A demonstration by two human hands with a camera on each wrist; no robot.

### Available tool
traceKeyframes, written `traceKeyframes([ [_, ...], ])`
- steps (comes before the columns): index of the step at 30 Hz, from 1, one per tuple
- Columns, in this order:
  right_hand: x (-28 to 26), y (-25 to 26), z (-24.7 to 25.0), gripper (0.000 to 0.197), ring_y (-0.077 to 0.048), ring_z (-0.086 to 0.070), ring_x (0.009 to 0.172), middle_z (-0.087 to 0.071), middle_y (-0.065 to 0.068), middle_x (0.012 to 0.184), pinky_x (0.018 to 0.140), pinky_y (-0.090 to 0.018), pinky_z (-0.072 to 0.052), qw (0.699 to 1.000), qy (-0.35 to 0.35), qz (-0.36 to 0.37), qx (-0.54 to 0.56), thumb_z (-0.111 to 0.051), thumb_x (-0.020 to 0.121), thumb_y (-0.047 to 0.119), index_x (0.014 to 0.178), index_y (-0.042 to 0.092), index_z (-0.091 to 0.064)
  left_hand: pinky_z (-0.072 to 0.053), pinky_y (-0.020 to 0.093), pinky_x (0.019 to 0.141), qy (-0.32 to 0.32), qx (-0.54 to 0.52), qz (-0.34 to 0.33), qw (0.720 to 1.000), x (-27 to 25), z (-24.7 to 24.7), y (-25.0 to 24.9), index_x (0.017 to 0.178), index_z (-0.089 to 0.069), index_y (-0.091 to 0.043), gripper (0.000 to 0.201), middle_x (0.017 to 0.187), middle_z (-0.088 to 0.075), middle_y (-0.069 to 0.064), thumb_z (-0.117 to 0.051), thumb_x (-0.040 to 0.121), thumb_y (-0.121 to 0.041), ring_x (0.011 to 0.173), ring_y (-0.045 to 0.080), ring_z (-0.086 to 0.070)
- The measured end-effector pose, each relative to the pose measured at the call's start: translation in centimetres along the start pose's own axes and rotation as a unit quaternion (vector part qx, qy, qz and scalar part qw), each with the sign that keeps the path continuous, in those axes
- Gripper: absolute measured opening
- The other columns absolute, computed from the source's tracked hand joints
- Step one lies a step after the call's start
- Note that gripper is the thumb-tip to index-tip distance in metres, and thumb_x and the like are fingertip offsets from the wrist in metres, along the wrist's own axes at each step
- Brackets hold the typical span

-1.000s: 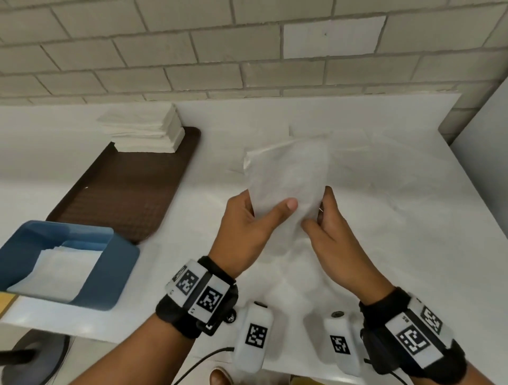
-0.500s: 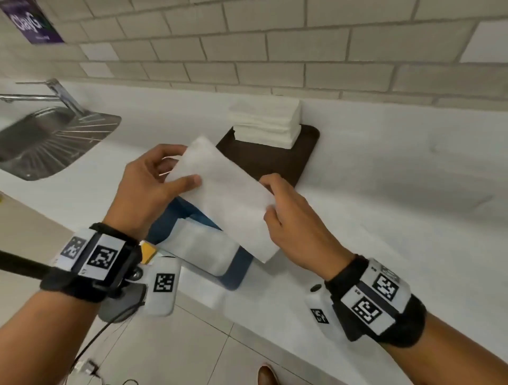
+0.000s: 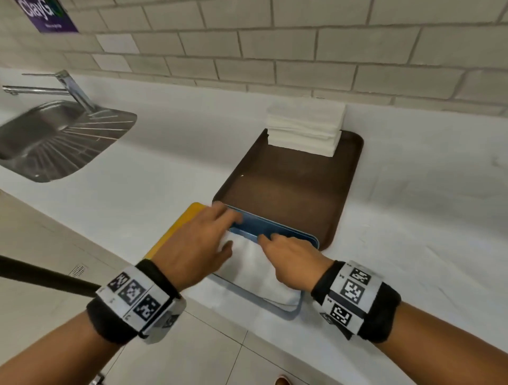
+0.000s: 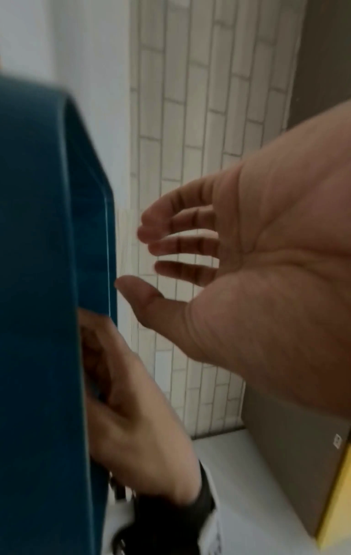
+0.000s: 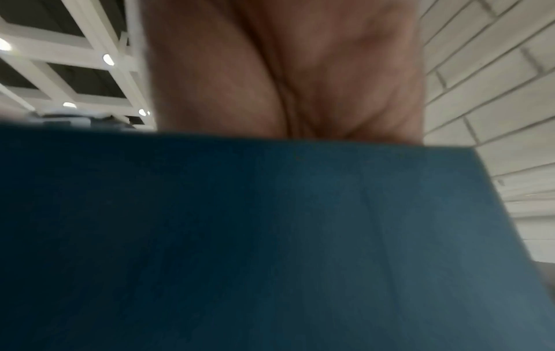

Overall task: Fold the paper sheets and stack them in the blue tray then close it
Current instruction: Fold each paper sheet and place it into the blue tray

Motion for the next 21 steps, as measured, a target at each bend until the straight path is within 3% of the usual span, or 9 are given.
traceKeyframes([
  [3,0.6,0.5,-0.7,0.047,-0.033,-0.059,0.108,-0.054,-0.015,0.125,0.081,-0.043,-0.051,0.999,0.019,-0.015,-0.028,-0.046,0.095,0.001,0.140,0.008,-0.039,-0.047,0.023,0.090,0.133,-0.008,-0.034,0.991,0.9,-1.7,-0.5,0.121,-0.065,-0.029,0.025,0.124,-0.061,-0.006,-0.063,0.096,-0.027,0.111,0.013,-0.058],
  [6,0.3,1.2,-0.6,0.043,-0.031,-0.048,0.117,-0.045,-0.016,0.132,0.084,-0.041,-0.049,0.997,0.020,-0.029,-0.064,-0.052,0.094,0.004,0.137,0.004,-0.046,-0.048,0.023,0.095,0.238,0.008,-0.051,0.970,2.2,-2.8,-0.5,0.124,-0.068,-0.031,0.027,0.125,-0.065,-0.006,-0.056,0.100,-0.027,0.112,0.012,-0.061],
  [10,-2.4,1.1,1.8,0.042,-0.024,-0.053,0.107,-0.045,-0.008,0.124,0.077,-0.033,-0.048,0.997,-0.069,0.020,0.005,-0.057,0.094,0.014,0.135,0.014,-0.049,-0.045,0.025,0.107,0.352,0.047,-0.061,0.933,3.5,-4.4,-0.4,0.135,-0.062,-0.038,0.039,0.137,-0.064,-0.010,-0.048,0.103,-0.022,0.121,0.010,-0.061],
  [13,-6.9,-1.5,4.6,0.040,-0.013,-0.055,0.098,-0.050,0.006,0.118,0.078,-0.024,-0.048,0.986,-0.108,0.020,0.129,-0.052,0.098,0.026,0.138,0.029,-0.047,-0.043,0.023,0.109,0.360,0.074,-0.078,0.927,4.0,-5.0,-0.1,0.134,-0.058,-0.047,0.039,0.139,-0.059,-0.018,-0.048,0.103,-0.026,0.124,0.006,-0.058],
  [15,-10.8,-5.6,5.2,0.040,-0.010,-0.054,0.102,-0.052,0.011,0.118,0.082,-0.025,-0.047,0.975,-0.127,-0.045,0.174,-0.050,0.099,0.029,0.138,0.036,-0.046,-0.039,0.007,0.102,0.348,0.049,-0.097,0.931,4.2,-4.6,0.1,0.128,-0.057,-0.056,0.040,0.124,-0.060,-0.032,-0.052,0.103,-0.026,0.113,-0.013,-0.057],
  [16,-12.9,-8.7,4.9,0.041,-0.009,-0.052,0.107,-0.052,0.012,0.120,0.085,-0.026,-0.046,0.973,-0.135,-0.094,0.159,-0.050,0.099,0.031,0.139,0.037,-0.045,-0.038,0.001,0.094,0.337,0.036,-0.095,0.936,4.3,-4.0,0.4,0.121,-0.054,-0.063,0.043,0.113,-0.059,-0.038,-0.056,0.102,-0.025,0.101,-0.021,-0.055],
  [18,-17.4,-16.3,3.3,0.045,-0.013,-0.045,0.119,-0.049,0.007,0.128,0.092,-0.030,-0.044,0.963,-0.114,-0.229,0.083,-0.051,0.098,0.033,0.142,0.034,-0.043,-0.047,0.005,0.084,0.281,0.030,-0.066,0.957,4.6,-2.4,0.9,0.103,-0.047,-0.076,0.061,0.101,-0.061,-0.038,-0.068,0.094,-0.020,0.085,-0.021,-0.058],
  [20,-22.2,-23.7,1.2,0.051,-0.022,-0.038,0.128,-0.041,-0.003,0.138,0.098,-0.037,-0.044,0.929,-0.037,-0.369,0.022,-0.053,0.096,0.032,0.145,0.026,-0.039,-0.055,0.015,0.070,0.183,0.005,-0.049,0.982,4.6,0.0,0.3,0.103,-0.048,-0.080,0.076,0.092,-0.064,-0.037,-0.076,0.085,-0.011,0.078,-0.015,-0.062],
  [21,-24.3,-26.5,0.1,0.054,-0.026,-0.036,0.129,-0.038,-0.006,0.140,0.098,-0.040,-0.044,0.910,0.002,-0.414,0.011,-0.054,0.095,0.032,0.146,0.024,-0.037,-0.055,0.017,0.067,0.153,-0.025,-0.044,0.987,4.5,1.3,-0.5,0.107,-0.051,-0.077,0.070,0.091,-0.065,-0.037,-0.074,0.085,-0.015,0.078,-0.014,-0.064],
])
Point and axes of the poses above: each hand's wrist, its own x-axis towards the middle knuckle, its own z-axis out of the back of the hand, y = z × x, the point moved 2 cm from there along x, towards the middle knuckle
